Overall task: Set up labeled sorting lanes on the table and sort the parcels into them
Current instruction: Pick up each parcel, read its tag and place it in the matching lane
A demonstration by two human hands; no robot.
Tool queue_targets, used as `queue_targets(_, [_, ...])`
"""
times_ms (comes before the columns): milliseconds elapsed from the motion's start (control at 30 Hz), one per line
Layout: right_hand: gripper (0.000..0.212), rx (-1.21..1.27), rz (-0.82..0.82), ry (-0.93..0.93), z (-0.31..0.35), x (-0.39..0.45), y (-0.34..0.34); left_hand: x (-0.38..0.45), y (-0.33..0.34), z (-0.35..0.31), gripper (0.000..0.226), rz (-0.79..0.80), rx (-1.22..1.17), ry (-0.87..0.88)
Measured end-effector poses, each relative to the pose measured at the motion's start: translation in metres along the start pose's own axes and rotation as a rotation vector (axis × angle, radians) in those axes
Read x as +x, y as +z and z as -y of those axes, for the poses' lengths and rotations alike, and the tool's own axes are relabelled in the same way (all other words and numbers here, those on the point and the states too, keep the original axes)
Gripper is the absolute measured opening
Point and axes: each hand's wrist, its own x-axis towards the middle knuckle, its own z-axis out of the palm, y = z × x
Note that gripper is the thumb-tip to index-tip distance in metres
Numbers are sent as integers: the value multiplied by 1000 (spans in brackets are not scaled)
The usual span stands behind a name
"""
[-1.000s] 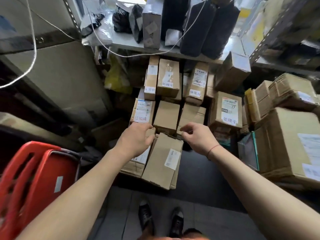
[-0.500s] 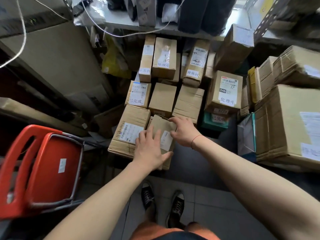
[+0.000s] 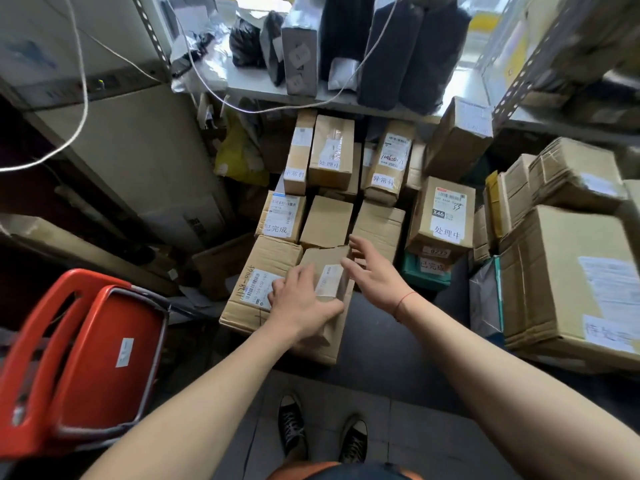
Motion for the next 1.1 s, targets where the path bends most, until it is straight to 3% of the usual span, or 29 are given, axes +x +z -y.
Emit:
queue_targets(100, [63, 81, -47, -62, 14, -4, -8, 4, -24, -4, 82, 36, -262, -3])
queue_targets(233, [63, 206, -119, 32, 26, 0, -12, -8, -52, -17, 31, 125, -1012, -2])
queue_targets(300, [83, 250, -41, 171, 27, 2, -12, -12, -61, -16, 29, 166, -1296, -47])
queue_targets(333, [83, 294, 14, 214, 26, 2, -11, -12, -63, -13, 34, 206, -1403, -62])
queue_targets(400, [50, 477, 96, 271, 29, 0, -12, -7, -65, -7, 45, 278, -1548, -83])
queue_targets(500, [30, 679, 101, 265, 23, 3, -14, -1, -64, -3, 48, 243, -1564, -114])
queue_targets(633, [40, 770, -35, 220, 20, 7, -20, 5, -66, 4, 34, 105, -1323, -59])
queue_targets(733, [41, 776, -80, 204, 16, 7, -21, 8, -65, 8, 25, 96, -1179, -58])
queue_targets(933, [48, 735, -101, 197, 13, 7, -17, 7, -62, 11, 30, 96, -1149, -90])
queue_targets(1100, [63, 690, -12, 238, 17, 2, -11, 6, -61, 12, 32, 51, -1150, -77])
